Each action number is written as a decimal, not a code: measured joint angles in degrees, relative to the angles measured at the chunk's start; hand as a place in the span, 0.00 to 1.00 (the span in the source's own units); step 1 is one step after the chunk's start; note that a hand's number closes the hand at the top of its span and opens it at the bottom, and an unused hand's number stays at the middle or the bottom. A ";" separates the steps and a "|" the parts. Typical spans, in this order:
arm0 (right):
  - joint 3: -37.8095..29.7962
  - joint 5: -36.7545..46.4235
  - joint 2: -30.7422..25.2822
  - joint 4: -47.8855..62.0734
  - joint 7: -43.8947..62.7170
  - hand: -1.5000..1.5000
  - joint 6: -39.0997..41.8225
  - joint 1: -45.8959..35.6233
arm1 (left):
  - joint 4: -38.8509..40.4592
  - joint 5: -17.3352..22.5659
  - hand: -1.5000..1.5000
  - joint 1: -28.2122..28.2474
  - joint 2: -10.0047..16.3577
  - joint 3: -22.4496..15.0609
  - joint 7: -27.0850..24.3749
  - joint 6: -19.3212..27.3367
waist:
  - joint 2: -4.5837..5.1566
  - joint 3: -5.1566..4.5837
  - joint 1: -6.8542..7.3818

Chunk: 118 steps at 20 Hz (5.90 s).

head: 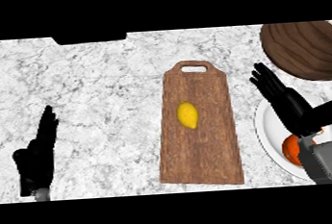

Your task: Pick the cupcake from the plate and place it in the bowl

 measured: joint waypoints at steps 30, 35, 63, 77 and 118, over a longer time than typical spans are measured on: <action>-28.01 24.58 -25.72 -34.91 27.51 0.00 -24.00 38.49 | 1.63 4.75 0.50 -10.40 5.61 8.39 1.87 -11.46 | -0.84 -0.17 1.04; -27.89 21.67 -33.03 -31.22 34.09 0.00 -14.00 33.51 | 1.90 3.50 0.50 -11.44 4.37 7.41 2.33 -11.37 | -0.66 -0.15 2.09; -5.22 31.70 -28.38 -2.78 41.74 0.00 14.83 3.81 | 1.54 0.14 0.50 -11.32 1.50 10.12 2.58 -14.17 | -0.71 -0.05 2.24; -6.71 44.62 -17.49 3.50 37.75 0.00 14.96 3.44 | 0.55 -1.98 0.50 -10.37 -0.70 13.35 2.98 -17.21 | -0.80 -0.08 1.88; -0.33 66.44 -9.62 11.92 -1.70 1.00 8.37 -8.25 | 1.23 -6.08 0.50 -12.30 -4.55 16.27 3.77 -20.67 | -0.92 -0.24 3.00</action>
